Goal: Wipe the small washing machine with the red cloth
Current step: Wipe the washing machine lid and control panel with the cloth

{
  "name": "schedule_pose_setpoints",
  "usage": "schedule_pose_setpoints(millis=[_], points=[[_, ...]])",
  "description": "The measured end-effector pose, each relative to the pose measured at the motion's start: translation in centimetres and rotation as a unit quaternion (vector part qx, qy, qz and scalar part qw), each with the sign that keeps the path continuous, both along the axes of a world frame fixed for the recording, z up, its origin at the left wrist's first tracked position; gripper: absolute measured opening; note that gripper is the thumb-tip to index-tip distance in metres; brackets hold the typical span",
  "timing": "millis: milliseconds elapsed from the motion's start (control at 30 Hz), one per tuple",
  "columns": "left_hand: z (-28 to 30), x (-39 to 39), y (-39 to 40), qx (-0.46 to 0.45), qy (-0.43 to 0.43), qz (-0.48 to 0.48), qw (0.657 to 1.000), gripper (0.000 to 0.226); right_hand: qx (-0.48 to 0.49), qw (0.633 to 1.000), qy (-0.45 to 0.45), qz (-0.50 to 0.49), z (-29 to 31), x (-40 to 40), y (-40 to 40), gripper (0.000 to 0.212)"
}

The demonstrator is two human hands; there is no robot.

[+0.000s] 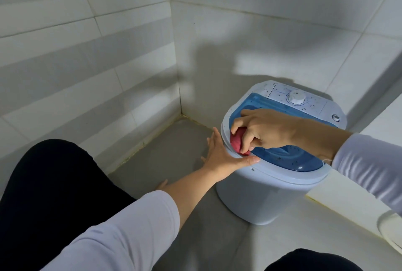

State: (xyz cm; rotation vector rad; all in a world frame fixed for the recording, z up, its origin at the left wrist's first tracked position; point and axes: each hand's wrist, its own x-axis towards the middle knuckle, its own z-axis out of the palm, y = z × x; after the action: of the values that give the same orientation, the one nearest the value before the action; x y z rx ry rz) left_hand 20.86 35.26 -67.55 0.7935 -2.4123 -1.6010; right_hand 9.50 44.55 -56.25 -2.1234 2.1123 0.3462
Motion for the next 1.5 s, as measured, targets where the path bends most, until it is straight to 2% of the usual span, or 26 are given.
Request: schedule_pose_setpoints(millis=[167, 533, 900, 1000, 1067, 1167, 1500], points=[[0.1, -0.1, -0.1, -0.003, -0.024, -0.030, 0.999, 0.144, -0.029, 0.999, -0.009, -0.011, -0.4, -0.1, -1.0, 0.018], [-0.6, -0.3, -0.3, -0.011, -0.002, -0.028, 1.000, 0.132, -0.068, 0.997, 0.001, -0.041, -0.8, -1.4, -3.9, 0.023], [-0.3, -0.1, -0.9, 0.004, -0.063, -0.069, 0.996, 0.140, -0.080, 0.987, 0.020, -0.141, -0.4, -3.3, -5.5, 0.025], [0.0, 0.2, -1.9, -0.019, -0.056, -0.080, 0.995, 0.132, -0.083, 0.979, -0.006, -0.188, 0.3, -4.0, -5.8, 0.025], [0.5, 0.1, -3.0, -0.028, -0.055, -0.070, 0.996, 0.125, -0.122, 0.963, -0.042, -0.236, 1.1, -4.8, -5.6, 0.025], [1.4, -0.8, -4.9, -0.044, -0.055, -0.049, 0.996, 0.118, -0.164, 0.946, -0.049, -0.274, 2.3, -5.6, -5.2, 0.023], [3.6, -5.5, -8.6, -0.117, -0.089, -0.089, 0.985, 0.119, -0.137, 0.948, -0.046, -0.283, 1.8, -4.3, -7.1, 0.019]])
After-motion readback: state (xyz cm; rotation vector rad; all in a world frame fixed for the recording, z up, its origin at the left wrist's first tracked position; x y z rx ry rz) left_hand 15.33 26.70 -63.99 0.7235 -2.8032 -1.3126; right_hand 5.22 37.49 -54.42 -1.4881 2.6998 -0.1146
